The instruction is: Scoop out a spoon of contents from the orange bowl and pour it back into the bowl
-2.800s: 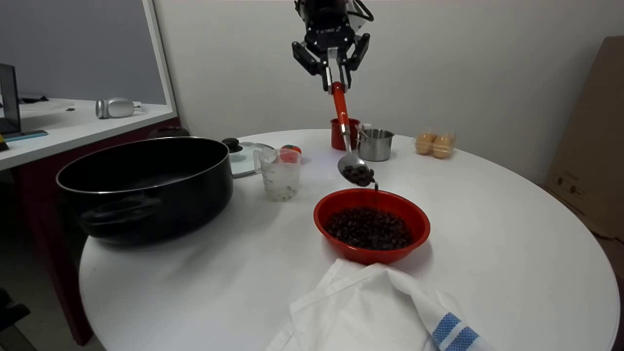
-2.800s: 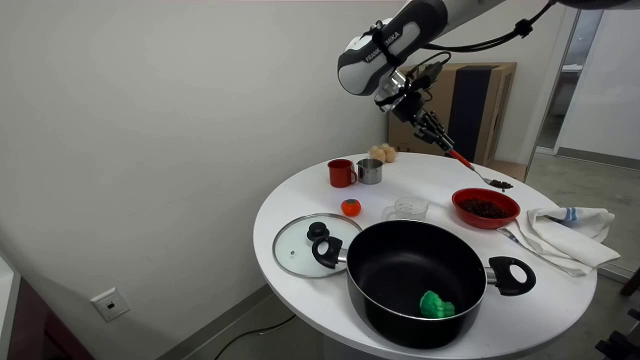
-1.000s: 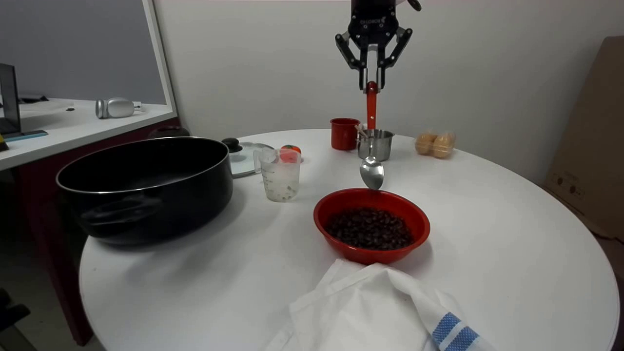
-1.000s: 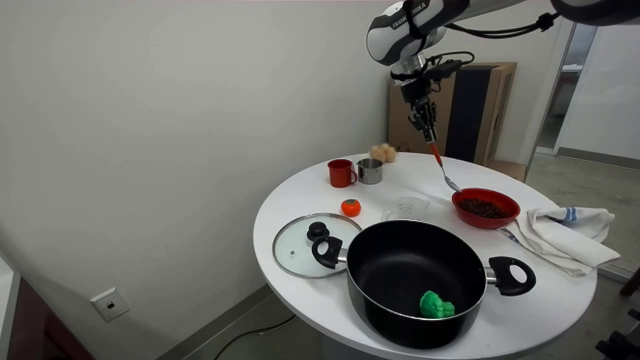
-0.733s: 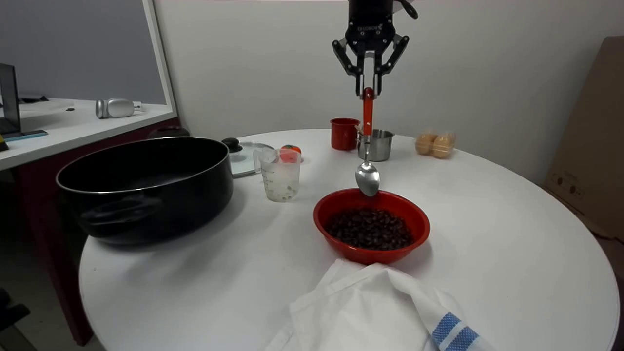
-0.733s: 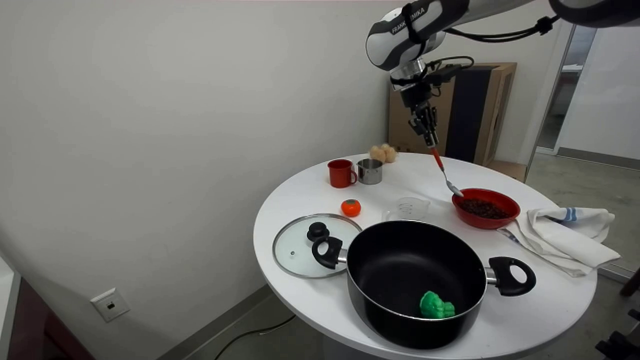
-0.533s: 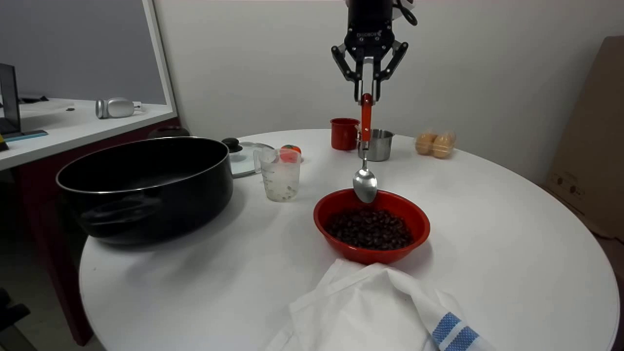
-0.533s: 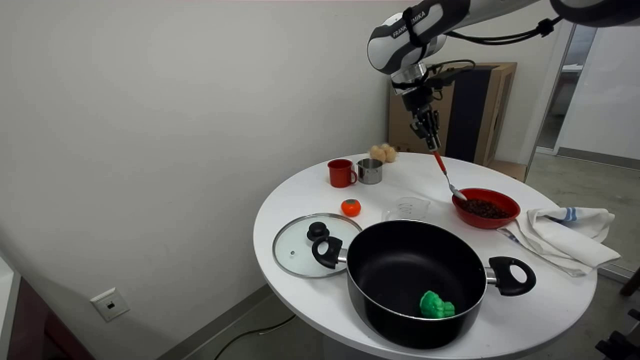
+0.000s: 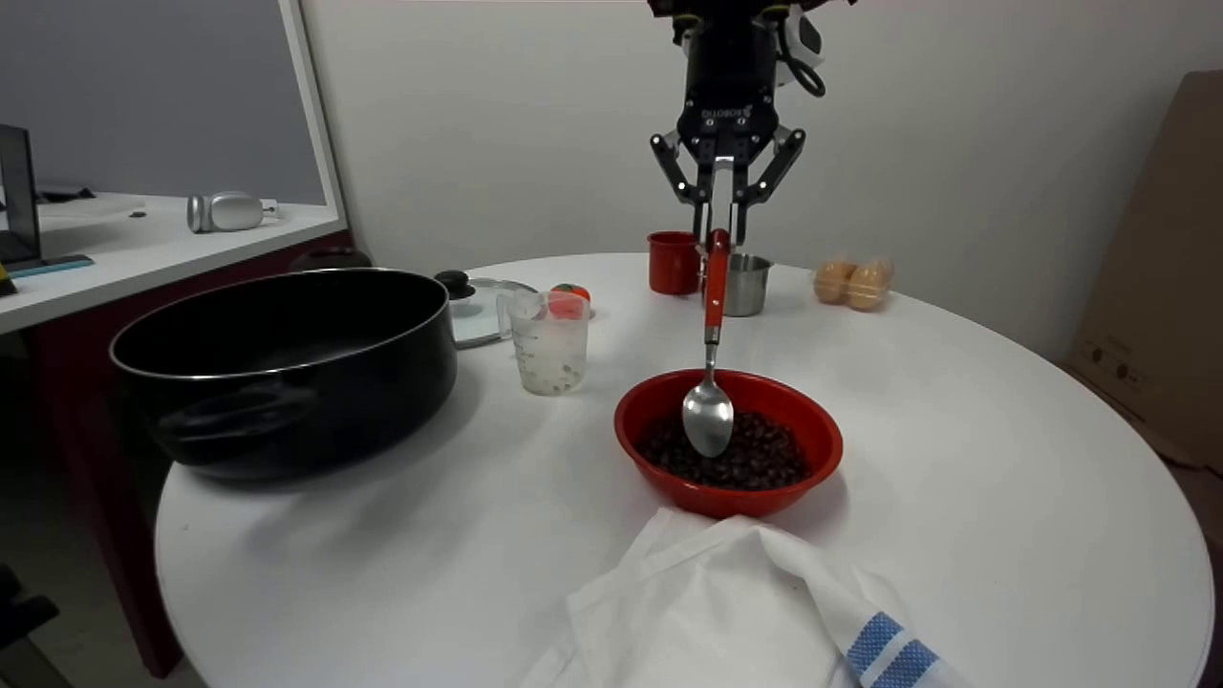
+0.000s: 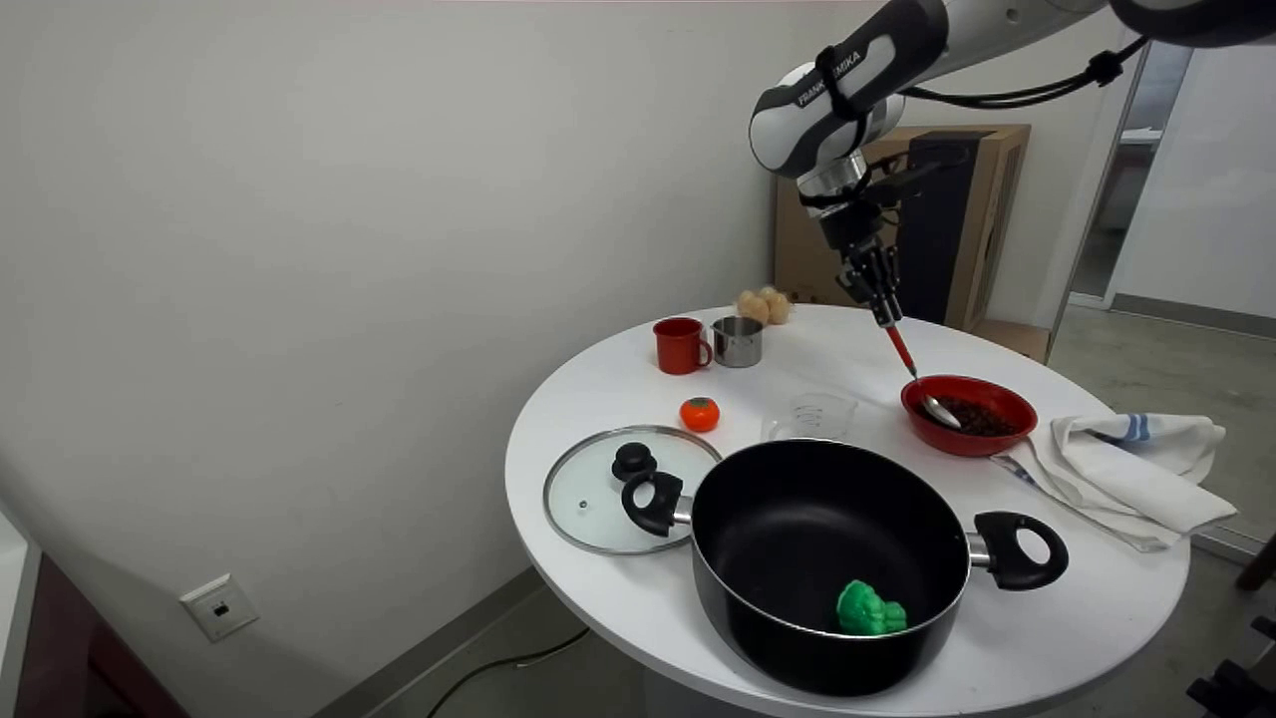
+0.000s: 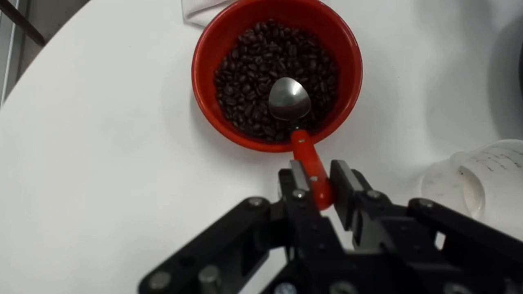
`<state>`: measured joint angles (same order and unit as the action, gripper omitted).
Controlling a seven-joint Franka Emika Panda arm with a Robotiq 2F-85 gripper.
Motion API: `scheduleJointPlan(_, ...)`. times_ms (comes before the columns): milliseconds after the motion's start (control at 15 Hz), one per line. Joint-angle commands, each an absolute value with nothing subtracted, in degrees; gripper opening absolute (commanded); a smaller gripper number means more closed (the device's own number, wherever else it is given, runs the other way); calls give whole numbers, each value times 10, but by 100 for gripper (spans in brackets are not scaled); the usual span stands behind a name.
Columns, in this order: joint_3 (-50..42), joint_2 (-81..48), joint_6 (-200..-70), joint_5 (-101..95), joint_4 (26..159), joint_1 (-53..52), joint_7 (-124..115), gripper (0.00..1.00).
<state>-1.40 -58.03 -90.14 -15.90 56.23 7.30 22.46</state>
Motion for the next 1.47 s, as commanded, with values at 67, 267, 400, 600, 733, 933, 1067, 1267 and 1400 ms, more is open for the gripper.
scheduleJointPlan(67,-19,-544,-978,-163,656,77,188,5)
scheduleJointPlan(267,-27,-535,-1012,-159,687,71,178,5)
scheduleJointPlan(400,-28,-530,-1021,-158,702,69,173,5)
scheduleJointPlan(600,-28,-522,-1024,-156,719,67,167,5)
scheduleJointPlan(733,-27,-522,-1015,-152,723,68,166,29)
scheduleJointPlan(933,-28,-523,-1011,-154,732,67,167,61)
scheduleJointPlan(1067,-28,-523,-1010,-154,737,67,167,74)
scheduleJointPlan(1267,-23,-517,-1002,-148,742,68,170,97)
scheduleJointPlan(1400,-15,-504,-998,-136,745,70,175,100)
